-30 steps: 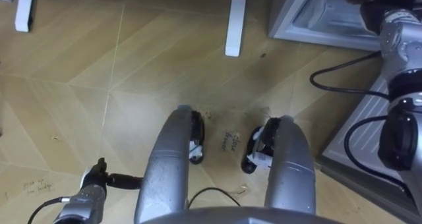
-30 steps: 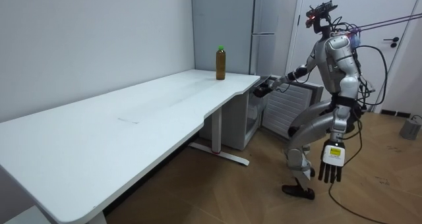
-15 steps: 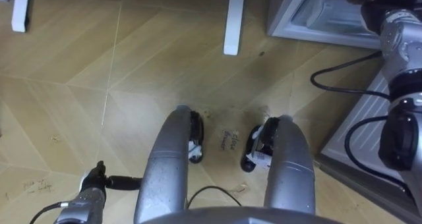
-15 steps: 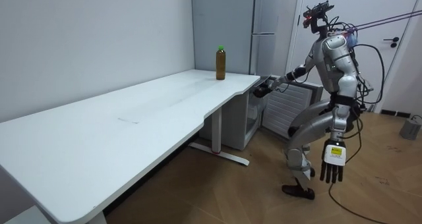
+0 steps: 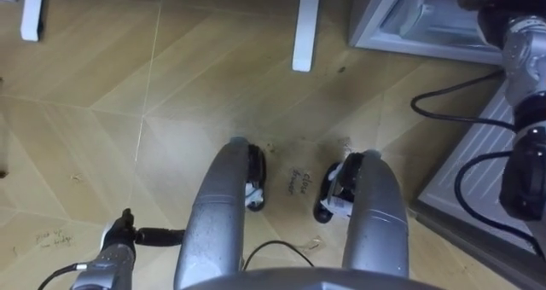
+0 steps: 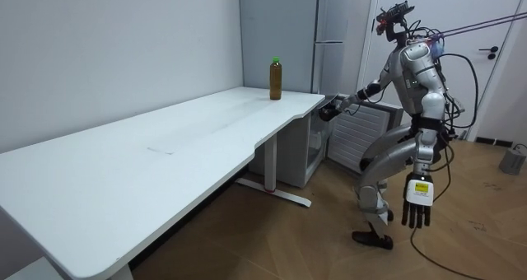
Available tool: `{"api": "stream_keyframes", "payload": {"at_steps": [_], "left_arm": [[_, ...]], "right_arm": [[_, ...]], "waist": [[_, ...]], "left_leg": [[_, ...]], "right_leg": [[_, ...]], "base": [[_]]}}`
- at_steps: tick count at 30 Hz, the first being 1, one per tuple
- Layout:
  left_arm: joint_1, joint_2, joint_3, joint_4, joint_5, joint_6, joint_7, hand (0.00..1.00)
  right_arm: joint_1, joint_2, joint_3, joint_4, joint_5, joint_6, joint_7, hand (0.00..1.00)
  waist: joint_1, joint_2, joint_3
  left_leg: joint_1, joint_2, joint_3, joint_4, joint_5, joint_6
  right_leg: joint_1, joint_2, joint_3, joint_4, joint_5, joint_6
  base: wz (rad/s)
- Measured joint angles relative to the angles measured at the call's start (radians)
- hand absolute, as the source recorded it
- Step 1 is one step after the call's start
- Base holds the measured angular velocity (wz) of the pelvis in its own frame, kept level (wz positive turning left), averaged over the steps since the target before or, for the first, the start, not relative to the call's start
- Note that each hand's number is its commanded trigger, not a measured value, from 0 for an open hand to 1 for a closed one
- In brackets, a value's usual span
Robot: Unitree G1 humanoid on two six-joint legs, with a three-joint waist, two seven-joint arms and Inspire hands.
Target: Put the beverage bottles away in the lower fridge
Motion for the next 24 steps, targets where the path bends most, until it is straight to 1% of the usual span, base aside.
{"api": "stream_keyframes", "payload": {"at_steps": [2, 9, 14, 15, 16, 17, 24], "left_arm": [[0.001, 0.000, 0.000, 0.001, 0.000, -0.001, 0.000, 0.00], [0.001, 0.001, -0.001, 0.002, 0.000, -0.006, 0.001, 0.00], [0.001, 0.013, -0.016, 0.003, -0.001, -0.021, 0.003, 0.00], [0.001, 0.016, -0.021, 0.004, -0.001, -0.021, 0.003, 0.00], [0.001, 0.019, -0.021, 0.003, -0.003, -0.021, 0.004, 0.00], [0.001, 0.021, -0.021, 0.004, -0.012, -0.021, 0.004, 0.00], [0.001, 0.021, -0.026, 0.010, -0.023, -0.019, 0.004, 0.00]], "right_arm": [[0.000, -0.012, 0.000, 0.000, -0.010, -0.009, 0.000, 1.00], [0.000, -0.014, 0.003, 0.001, -0.031, -0.019, -0.002, 1.00], [0.000, -0.014, 0.038, 0.016, -0.034, -0.017, -0.002, 1.00], [0.000, -0.014, 0.038, 0.025, -0.034, -0.017, -0.002, 0.22], [0.000, -0.014, 0.038, 0.042, -0.034, -0.016, -0.002, 0.00], [0.000, -0.014, 0.038, 0.051, -0.034, -0.015, -0.002, 0.00], [0.000, -0.014, 0.038, 0.061, -0.034, -0.007, -0.001, 0.00]], "waist": [[-0.001, 0.000, 0.0000], [-0.001, -0.001, 0.0003], [-0.001, -0.007, 0.0048], [0.001, -0.007, 0.0049], [0.002, -0.010, 0.0065], [0.001, -0.013, 0.0082], [0.000, -0.013, 0.0084]], "left_leg": [[0.001, 0.002, 0.004, -0.005, 0.000, 0.000], [0.002, 0.005, 0.006, -0.020, 0.001, -0.002], [0.010, 0.007, 0.007, -0.025, 0.001, -0.001], [0.013, 0.011, 0.007, -0.026, 0.001, -0.001], [0.021, 0.013, 0.007, -0.030, 0.001, -0.001], [0.025, 0.013, 0.007, -0.034, 0.001, -0.001], [0.032, 0.017, 0.007, -0.047, 0.001, -0.001]], "right_leg": [[0.000, 0.000, 0.000, -0.004, 0.000, 0.000], [0.002, 0.001, -0.008, -0.016, 0.000, -0.002], [0.015, 0.001, -0.010, -0.025, 0.000, -0.001], [0.020, 0.003, -0.012, -0.030, 0.000, -0.001], [0.030, 0.006, -0.016, -0.037, 0.000, -0.001], [0.036, 0.006, -0.019, -0.041, 0.000, 0.000], [0.047, 0.015, -0.022, -0.061, 0.003, 0.005]], "base": [[0.00], [0.00], [0.00], [0.00], [0.03], [0.04], [0.00]]}}
